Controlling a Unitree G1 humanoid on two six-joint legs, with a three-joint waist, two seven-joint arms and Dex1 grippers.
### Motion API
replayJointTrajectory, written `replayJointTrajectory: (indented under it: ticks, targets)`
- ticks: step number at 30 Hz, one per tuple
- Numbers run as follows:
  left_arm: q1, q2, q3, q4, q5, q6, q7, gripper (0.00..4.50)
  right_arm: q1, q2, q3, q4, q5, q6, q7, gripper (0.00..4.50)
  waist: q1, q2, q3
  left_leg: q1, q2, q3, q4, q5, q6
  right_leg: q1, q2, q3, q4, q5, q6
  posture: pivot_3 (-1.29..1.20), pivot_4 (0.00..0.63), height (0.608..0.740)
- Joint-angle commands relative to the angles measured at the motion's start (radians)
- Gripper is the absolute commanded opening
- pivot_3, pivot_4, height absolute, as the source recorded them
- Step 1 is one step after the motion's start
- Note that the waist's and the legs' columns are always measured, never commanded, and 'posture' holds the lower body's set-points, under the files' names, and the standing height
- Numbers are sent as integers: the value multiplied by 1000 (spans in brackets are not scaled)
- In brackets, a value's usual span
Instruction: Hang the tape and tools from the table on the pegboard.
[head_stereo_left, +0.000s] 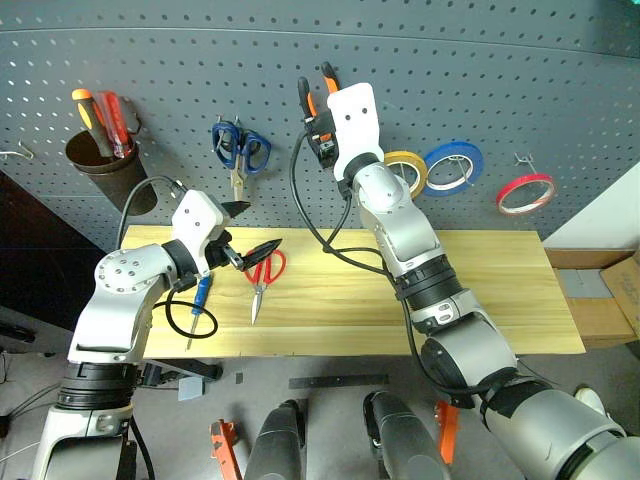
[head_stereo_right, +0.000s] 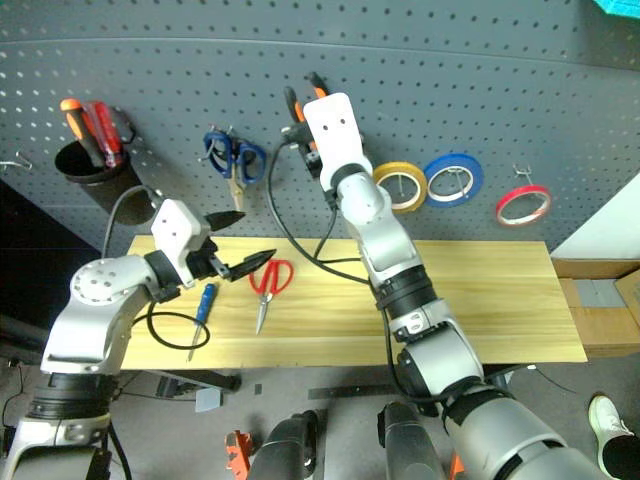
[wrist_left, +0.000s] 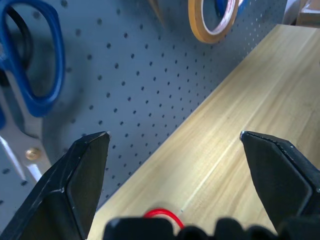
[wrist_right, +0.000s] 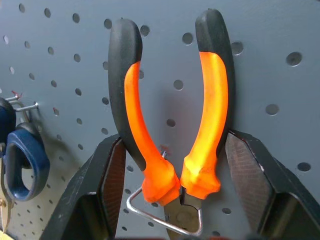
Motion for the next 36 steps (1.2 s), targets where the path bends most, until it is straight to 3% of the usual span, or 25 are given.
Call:
replayJointTrajectory:
  ticks: [1, 3, 13, 19, 27, 36]
  targets:
    - [-13, -1, 4, -11, 4, -27, -2, 4500, 15, -9, 1, -44, -8, 47, 8, 3811, 0, 0, 0, 0, 0, 0, 0, 0, 0, 0, 0, 0, 0, 0, 0, -19, 188, 740]
    - [-9, -3, 0, -9, 9, -24, 4, 4500, 35, -13, 12, -62, -12, 83, 21, 4473, -1, 0, 0, 0, 0, 0, 0, 0, 0, 0, 0, 0, 0, 0, 0, -20, 188, 740]
    - [80, -26, -48, -32, 82, 90, 96, 4500, 237, -59, 109, -376, 49, 416, 237, 4473, -4, 0, 0, 0, 0, 0, 0, 0, 0, 0, 0, 0, 0, 0, 0, -28, 201, 740]
    - [143, -81, -88, -26, 140, 372, 251, 4500, 342, -113, 179, -613, 144, 641, 389, 4473, -3, 0, 0, 0, 1, -1, 1, 0, 0, 1, 1, 0, 1, 0, 0, -33, 213, 740]
    - [51, -211, -97, 179, 216, 588, 463, 4500, 371, -114, 192, -688, 183, 739, 395, 4473, -1, 0, 0, 1, 0, -5, 4, 0, 0, 3, 1, -3, 2, 0, 0, -41, 222, 740]
    - [-100, -286, -124, 441, 254, 525, 530, 4500, 367, -119, 209, -723, 206, 767, 400, 4473, 1, 0, -2, 1, -1, -9, 3, 0, 0, 3, 0, -3, 2, 0, 0, -59, 225, 740]
